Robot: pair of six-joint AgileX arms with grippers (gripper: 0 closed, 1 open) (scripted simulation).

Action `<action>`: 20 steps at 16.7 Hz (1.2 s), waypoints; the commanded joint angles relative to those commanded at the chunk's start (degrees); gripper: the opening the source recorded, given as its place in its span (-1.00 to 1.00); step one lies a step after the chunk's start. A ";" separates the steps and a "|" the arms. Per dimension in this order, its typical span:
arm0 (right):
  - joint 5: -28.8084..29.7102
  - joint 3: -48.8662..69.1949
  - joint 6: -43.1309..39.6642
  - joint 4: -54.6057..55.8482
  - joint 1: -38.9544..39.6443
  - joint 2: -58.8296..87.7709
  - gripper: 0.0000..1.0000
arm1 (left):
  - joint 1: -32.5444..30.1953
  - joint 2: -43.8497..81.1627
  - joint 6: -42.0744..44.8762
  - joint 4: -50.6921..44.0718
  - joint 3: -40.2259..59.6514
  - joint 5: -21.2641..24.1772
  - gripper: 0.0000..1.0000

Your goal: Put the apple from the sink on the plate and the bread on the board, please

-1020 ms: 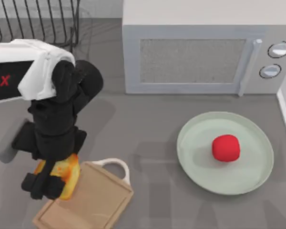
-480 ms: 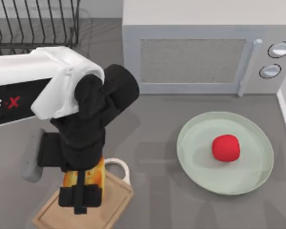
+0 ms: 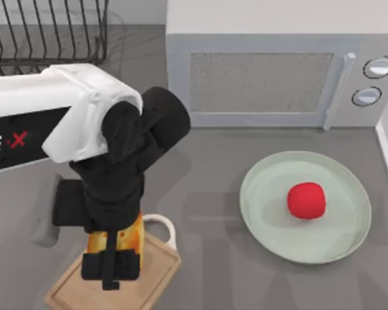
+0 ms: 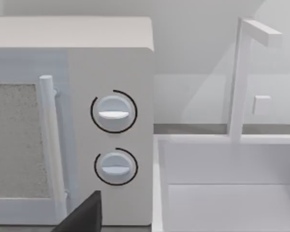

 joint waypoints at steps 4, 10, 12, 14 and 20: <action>0.00 0.00 0.00 0.00 0.00 0.00 1.00 | 0.06 0.61 0.11 3.40 -1.83 -0.03 -1.00; 0.00 0.00 0.00 0.00 0.00 0.00 1.00 | 0.16 2.50 0.28 9.41 -5.70 -0.06 -1.00; 0.00 0.00 0.00 0.00 0.00 0.00 1.00 | 0.17 3.23 0.30 10.14 -6.57 -0.05 -1.00; 0.00 0.00 0.00 0.00 0.00 0.00 1.00 | 0.17 3.24 0.30 10.14 -6.58 -0.05 -1.00; 0.00 0.00 0.00 0.00 0.00 0.00 1.00 | 0.17 3.24 0.30 10.14 -6.58 -0.05 -0.25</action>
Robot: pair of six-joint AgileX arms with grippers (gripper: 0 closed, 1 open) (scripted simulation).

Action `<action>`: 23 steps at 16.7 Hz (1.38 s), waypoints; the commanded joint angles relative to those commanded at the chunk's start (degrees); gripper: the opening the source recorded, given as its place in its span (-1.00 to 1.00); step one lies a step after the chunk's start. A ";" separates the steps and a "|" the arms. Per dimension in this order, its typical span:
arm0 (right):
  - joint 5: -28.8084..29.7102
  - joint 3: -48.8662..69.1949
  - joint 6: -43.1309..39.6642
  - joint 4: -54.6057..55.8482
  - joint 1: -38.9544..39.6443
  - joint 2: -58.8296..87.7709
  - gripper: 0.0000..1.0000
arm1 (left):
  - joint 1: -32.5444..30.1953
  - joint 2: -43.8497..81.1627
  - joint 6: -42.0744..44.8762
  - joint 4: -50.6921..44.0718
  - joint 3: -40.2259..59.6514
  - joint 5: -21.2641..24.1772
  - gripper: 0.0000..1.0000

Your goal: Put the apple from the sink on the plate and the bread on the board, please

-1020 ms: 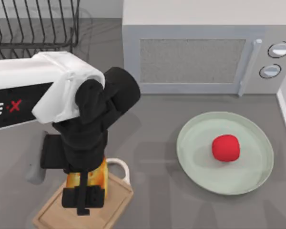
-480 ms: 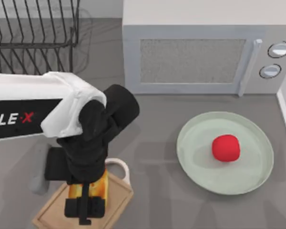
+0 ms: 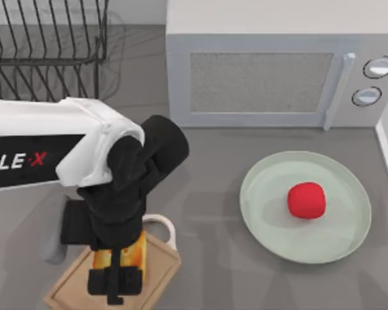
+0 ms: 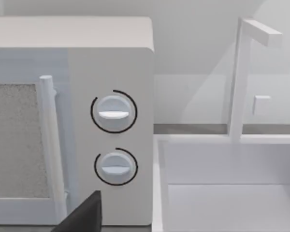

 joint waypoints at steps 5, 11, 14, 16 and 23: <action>0.00 0.00 0.00 0.00 0.00 0.00 1.00 | 0.00 0.00 0.00 0.00 0.00 0.00 0.51; 0.00 0.00 0.00 0.00 0.00 0.00 1.00 | 0.00 0.00 0.00 0.00 0.00 0.00 1.00; 0.00 0.00 0.00 0.00 0.00 0.00 1.00 | 0.00 0.00 0.00 0.00 0.00 0.00 1.00; 0.00 0.00 0.00 0.00 0.00 0.00 1.00 | 0.00 0.00 0.00 0.00 0.00 0.00 1.00; 0.00 0.00 0.00 0.00 0.00 0.00 1.00 | 2.89 -7.04 8.83 3.74 -3.93 0.22 1.00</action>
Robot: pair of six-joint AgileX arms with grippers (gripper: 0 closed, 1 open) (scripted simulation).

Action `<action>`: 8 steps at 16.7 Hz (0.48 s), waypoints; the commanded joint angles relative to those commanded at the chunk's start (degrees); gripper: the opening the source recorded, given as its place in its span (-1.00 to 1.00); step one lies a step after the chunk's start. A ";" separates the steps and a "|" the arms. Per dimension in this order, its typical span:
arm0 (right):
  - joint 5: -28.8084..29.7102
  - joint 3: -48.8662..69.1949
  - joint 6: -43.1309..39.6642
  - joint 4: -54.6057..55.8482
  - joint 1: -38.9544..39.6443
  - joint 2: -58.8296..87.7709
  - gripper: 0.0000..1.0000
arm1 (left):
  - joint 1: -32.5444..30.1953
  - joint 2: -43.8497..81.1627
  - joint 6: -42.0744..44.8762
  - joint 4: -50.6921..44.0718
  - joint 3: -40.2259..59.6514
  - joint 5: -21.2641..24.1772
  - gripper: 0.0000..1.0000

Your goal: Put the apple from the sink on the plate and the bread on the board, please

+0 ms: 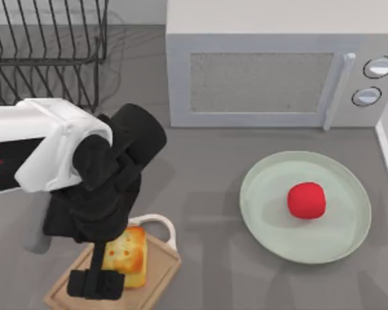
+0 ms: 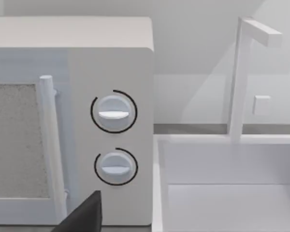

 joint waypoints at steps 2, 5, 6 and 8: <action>0.00 0.00 0.00 0.00 0.00 0.00 1.00 | 2.39 -5.98 7.69 3.09 -3.52 0.18 1.00; 0.00 0.00 0.00 0.00 0.00 0.00 1.00 | 7.01 -17.97 23.58 9.03 -10.32 0.51 1.00; 0.00 0.00 0.00 0.00 0.00 0.00 1.00 | 8.77 -22.60 30.02 11.28 -12.92 0.63 1.00; 0.00 0.00 0.00 0.00 0.00 0.00 1.00 | 12.56 -32.56 44.36 16.11 -18.50 0.90 1.00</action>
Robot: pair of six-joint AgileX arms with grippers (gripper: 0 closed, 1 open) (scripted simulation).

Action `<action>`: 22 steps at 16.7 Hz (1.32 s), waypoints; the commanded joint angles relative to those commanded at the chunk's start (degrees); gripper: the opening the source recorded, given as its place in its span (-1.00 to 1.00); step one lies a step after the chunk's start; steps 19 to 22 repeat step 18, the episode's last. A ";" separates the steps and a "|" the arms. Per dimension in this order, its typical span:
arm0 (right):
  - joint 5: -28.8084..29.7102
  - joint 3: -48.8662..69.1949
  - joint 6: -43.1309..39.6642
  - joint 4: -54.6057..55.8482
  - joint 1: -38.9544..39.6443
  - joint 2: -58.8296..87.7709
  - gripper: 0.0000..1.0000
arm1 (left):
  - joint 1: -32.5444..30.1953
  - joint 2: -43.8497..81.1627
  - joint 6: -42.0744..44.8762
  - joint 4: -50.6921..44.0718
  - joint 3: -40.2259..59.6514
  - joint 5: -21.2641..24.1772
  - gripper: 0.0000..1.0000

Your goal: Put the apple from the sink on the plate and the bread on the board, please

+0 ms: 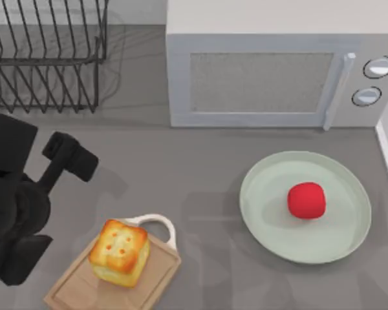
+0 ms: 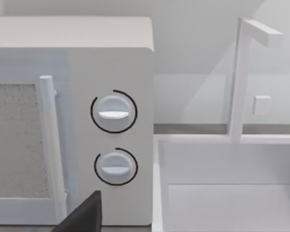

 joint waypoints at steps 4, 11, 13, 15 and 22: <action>0.00 0.00 0.00 0.00 0.00 0.00 1.00 | 8.14 -21.01 30.47 10.37 -11.97 0.54 1.00; 0.00 0.00 0.00 0.00 0.00 0.00 1.00 | 20.73 -52.28 67.92 26.36 -30.14 1.32 1.00; 0.00 0.00 0.00 0.00 0.00 0.00 1.00 | 23.08 -57.45 73.36 29.33 -33.50 1.46 1.00; 0.00 0.00 0.00 0.00 0.00 0.00 1.00 | 24.48 -60.32 76.39 31.09 -35.51 1.55 1.00; 0.00 0.00 0.00 0.00 0.00 0.00 1.00 | 24.77 -60.89 76.98 31.45 -35.93 1.57 1.00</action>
